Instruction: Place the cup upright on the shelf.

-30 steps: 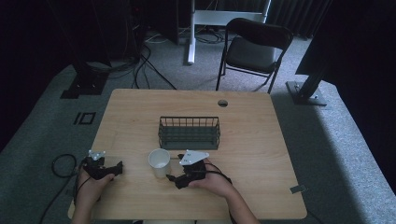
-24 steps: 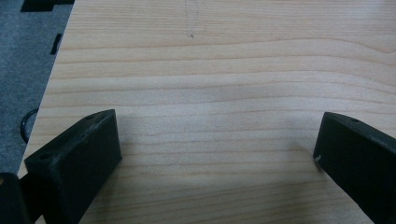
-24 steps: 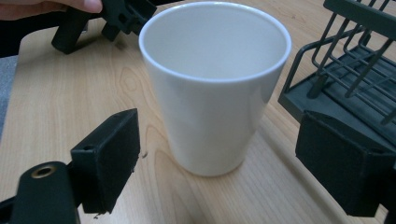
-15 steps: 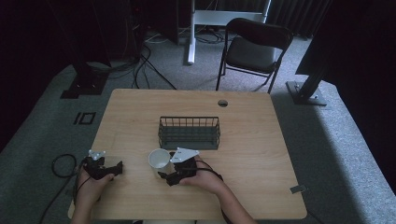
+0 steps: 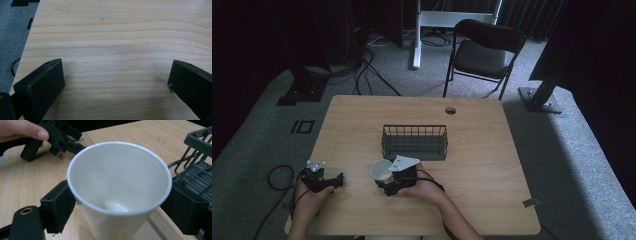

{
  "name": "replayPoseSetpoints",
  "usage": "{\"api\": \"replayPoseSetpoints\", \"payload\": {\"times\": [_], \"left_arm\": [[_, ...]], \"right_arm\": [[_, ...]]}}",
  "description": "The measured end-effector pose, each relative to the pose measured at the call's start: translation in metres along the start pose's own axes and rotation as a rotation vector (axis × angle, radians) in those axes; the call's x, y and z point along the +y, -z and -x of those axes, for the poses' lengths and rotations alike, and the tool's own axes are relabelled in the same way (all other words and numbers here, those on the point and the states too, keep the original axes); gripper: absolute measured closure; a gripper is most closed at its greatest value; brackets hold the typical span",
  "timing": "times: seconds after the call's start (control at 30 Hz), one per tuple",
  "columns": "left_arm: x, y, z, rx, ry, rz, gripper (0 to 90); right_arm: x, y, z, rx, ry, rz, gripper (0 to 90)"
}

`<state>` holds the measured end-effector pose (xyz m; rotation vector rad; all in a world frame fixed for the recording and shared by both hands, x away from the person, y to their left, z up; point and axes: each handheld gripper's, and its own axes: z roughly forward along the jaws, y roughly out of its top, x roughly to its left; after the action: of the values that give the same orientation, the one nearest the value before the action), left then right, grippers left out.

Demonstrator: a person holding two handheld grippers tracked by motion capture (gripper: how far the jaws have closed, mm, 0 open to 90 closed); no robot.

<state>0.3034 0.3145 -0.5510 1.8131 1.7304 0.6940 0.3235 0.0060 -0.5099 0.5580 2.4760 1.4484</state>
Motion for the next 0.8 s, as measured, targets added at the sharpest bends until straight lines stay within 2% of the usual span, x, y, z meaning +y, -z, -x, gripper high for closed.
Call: {"api": "replayPoseSetpoints", "payload": {"times": [0.13, 0.17, 0.43, 0.53, 0.6, 0.8], "left_arm": [[0.000, 0.000, 0.000, 0.000, 0.000, 0.000, 0.9], [0.000, 0.000, 0.000, 0.000, 0.000, 0.000, 0.9], [0.000, 0.000, 0.000, 0.000, 0.000, 0.000, 0.9], [0.000, 0.000, 0.000, 0.000, 0.000, 0.000, 0.9], [0.000, 0.000, 0.000, 0.000, 0.000, 0.001, 0.9], [0.000, 0.000, 0.000, 0.000, 0.000, 0.000, 0.9]], "right_arm": [[0.003, -0.002, -0.001, 0.008, -0.011, 0.008, 15.7], [0.003, -0.002, -0.001, 0.005, -0.010, 0.006, 19.5], [0.005, -0.003, 0.001, -0.008, -0.018, 0.010, 19.9], [0.008, -0.001, 0.002, -0.013, -0.019, 0.014, 19.9], [0.013, 0.003, 0.003, -0.011, -0.044, 0.019, 20.0], [0.025, 0.011, 0.002, 0.005, -0.037, 0.029, 20.0]]}}
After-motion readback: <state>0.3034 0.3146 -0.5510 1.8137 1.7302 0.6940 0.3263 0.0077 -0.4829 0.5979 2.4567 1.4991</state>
